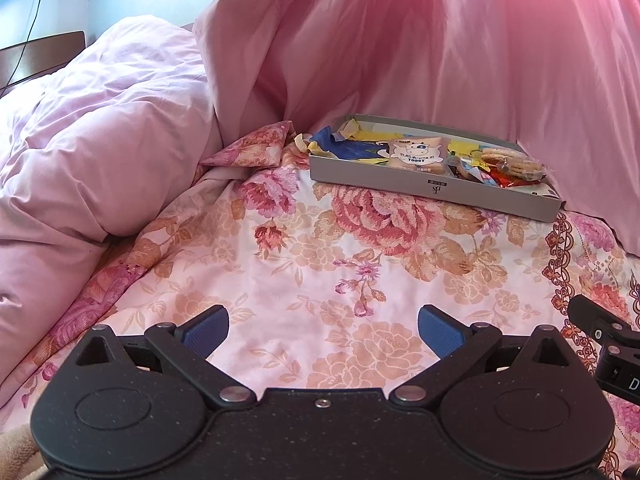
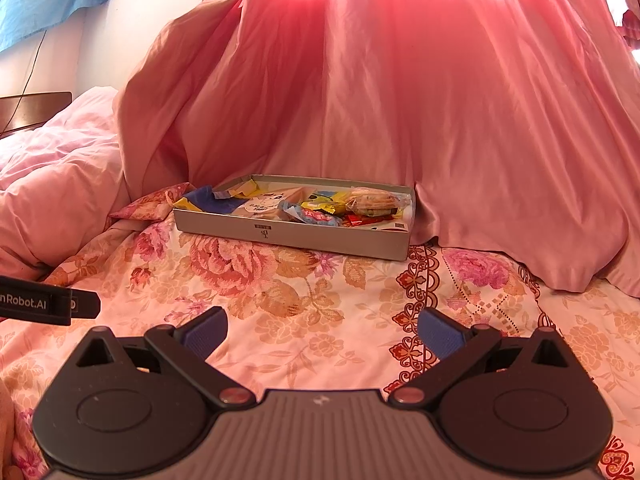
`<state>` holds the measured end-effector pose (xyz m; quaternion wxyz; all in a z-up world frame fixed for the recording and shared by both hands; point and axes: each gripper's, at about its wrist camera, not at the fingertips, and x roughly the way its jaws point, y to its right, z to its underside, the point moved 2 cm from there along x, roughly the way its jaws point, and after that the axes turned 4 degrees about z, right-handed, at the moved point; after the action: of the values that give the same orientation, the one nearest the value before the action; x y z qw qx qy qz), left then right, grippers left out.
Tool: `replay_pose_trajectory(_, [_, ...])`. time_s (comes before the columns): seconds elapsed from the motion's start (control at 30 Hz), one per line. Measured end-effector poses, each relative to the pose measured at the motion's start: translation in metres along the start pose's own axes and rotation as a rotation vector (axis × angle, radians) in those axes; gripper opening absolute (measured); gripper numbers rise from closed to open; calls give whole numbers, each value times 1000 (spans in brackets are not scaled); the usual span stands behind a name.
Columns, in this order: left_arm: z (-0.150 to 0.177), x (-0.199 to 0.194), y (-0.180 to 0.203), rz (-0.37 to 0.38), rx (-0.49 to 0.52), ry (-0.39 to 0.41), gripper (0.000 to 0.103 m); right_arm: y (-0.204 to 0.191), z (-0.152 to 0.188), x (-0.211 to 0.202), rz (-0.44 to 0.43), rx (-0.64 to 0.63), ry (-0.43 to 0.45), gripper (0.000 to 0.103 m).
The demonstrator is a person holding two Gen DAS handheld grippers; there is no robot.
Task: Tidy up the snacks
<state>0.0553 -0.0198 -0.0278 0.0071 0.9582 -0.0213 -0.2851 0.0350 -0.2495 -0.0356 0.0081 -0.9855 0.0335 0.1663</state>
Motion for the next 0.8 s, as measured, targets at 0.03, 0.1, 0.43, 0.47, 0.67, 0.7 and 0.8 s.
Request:
replay_pose_trajectory(0.03, [0, 0, 0, 0, 0, 0, 101, 0, 0, 0, 0, 0, 0, 103])
replay_pose_trajectory(0.1, [0, 0, 0, 0, 1, 0, 101, 0, 1, 0, -1, -1, -1, 103])
replay_pose_trajectory(0.43, [0, 0, 0, -1, 0, 0, 101, -1, 1, 0, -3, -2, -3, 103])
replay_pose_trajectory(0.47, [1, 0, 0, -1, 0, 0, 101, -1, 1, 1, -3, -2, -3, 103])
replay_pose_trajectory(0.67, [0, 0, 0, -1, 1, 0, 101, -1, 1, 0, -2, -2, -3, 103])
replay_pose_trajectory(0.7, [0, 0, 0, -1, 0, -1, 101, -2, 1, 0, -2, -2, -3, 103])
replay_pose_trajectory(0.8, [1, 0, 0, -2, 0, -1, 101, -2, 0, 1, -2, -2, -4, 103])
